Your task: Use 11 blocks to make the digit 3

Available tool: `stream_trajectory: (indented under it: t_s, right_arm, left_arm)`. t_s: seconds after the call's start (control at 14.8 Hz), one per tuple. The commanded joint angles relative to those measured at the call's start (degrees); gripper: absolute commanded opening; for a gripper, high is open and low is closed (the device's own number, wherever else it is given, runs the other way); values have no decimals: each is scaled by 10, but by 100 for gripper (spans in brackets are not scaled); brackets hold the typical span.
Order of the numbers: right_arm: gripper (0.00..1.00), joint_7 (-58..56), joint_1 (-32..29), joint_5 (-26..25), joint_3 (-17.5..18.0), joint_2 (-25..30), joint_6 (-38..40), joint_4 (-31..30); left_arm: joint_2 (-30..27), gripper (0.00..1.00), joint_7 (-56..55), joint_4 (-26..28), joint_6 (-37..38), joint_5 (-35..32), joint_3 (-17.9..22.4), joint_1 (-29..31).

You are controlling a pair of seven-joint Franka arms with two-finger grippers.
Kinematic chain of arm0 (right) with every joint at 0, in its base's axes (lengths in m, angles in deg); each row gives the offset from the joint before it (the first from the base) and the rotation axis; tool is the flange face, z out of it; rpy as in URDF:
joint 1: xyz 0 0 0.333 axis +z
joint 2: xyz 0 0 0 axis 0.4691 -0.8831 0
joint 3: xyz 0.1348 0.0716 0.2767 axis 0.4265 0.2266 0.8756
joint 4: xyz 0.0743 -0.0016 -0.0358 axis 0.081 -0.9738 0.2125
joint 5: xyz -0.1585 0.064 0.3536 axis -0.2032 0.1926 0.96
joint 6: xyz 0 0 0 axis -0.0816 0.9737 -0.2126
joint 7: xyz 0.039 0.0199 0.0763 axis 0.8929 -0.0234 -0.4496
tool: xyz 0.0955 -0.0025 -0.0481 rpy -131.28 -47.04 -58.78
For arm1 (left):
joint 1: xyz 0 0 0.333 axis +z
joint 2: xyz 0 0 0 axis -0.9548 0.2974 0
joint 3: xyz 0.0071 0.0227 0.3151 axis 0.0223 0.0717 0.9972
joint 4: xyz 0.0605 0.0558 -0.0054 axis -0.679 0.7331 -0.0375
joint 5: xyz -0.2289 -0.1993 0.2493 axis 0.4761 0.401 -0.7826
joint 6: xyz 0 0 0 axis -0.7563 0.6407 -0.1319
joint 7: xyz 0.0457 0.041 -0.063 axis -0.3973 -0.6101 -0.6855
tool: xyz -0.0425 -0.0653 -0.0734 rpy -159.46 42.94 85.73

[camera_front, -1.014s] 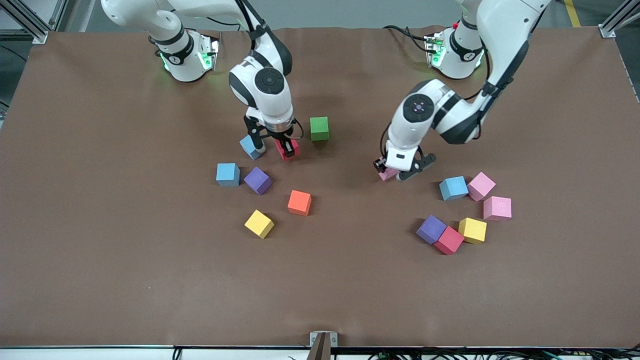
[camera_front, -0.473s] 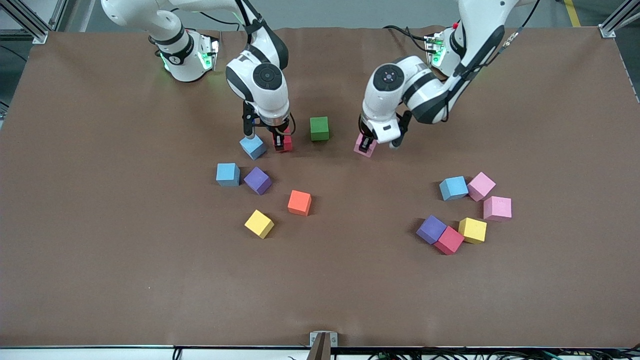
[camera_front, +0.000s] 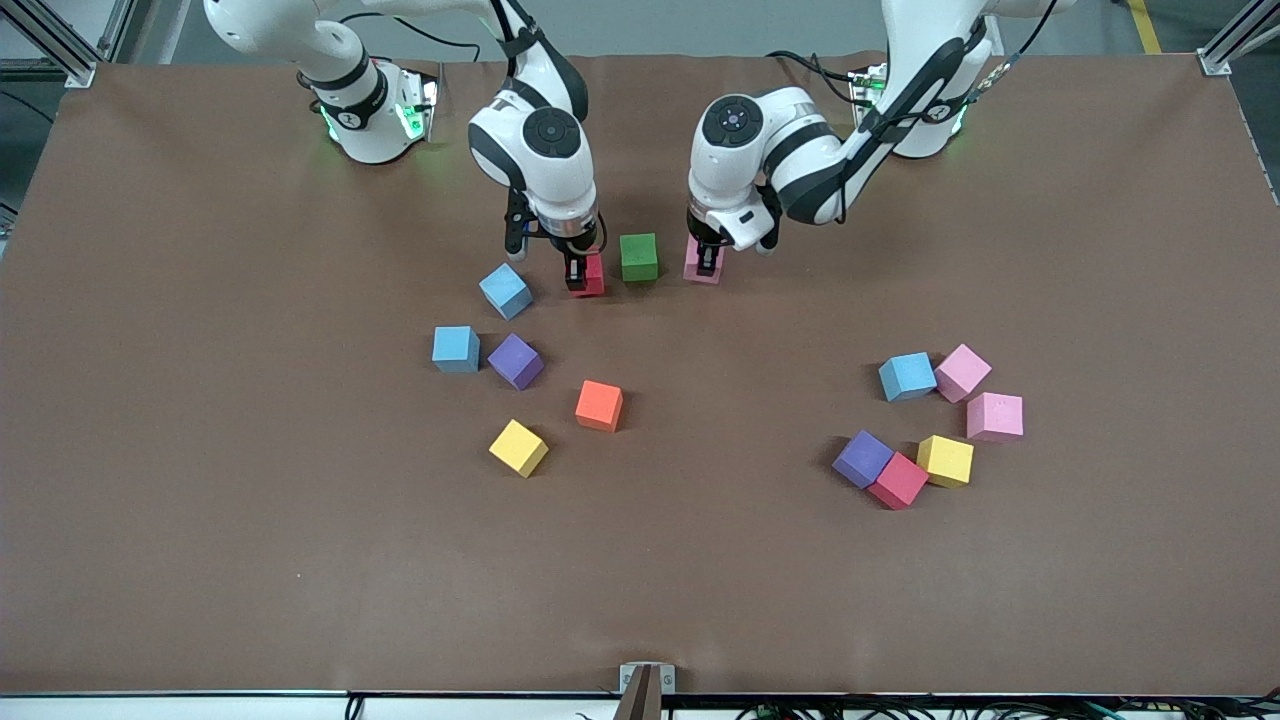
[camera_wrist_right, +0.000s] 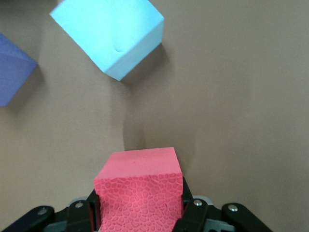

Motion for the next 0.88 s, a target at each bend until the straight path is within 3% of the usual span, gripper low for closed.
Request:
stream_trajectory:
  t_s: [0.0, 0.34, 0.81]
  right_arm:
    - [0, 19, 11, -2, -1, 0, -14, -14]
    - [0, 24, 25, -3, -1, -15, -16, -12]
    - [0, 26, 33, -2, -1, -22, -18, -5]
  left_arm:
    - [36, 49, -51, -30, 3, -34, 2, -5]
    - [81, 49, -147, -54, 3, -100, 2, -13]
    - [96, 49, -172, -61, 4, -102, 24, -56]
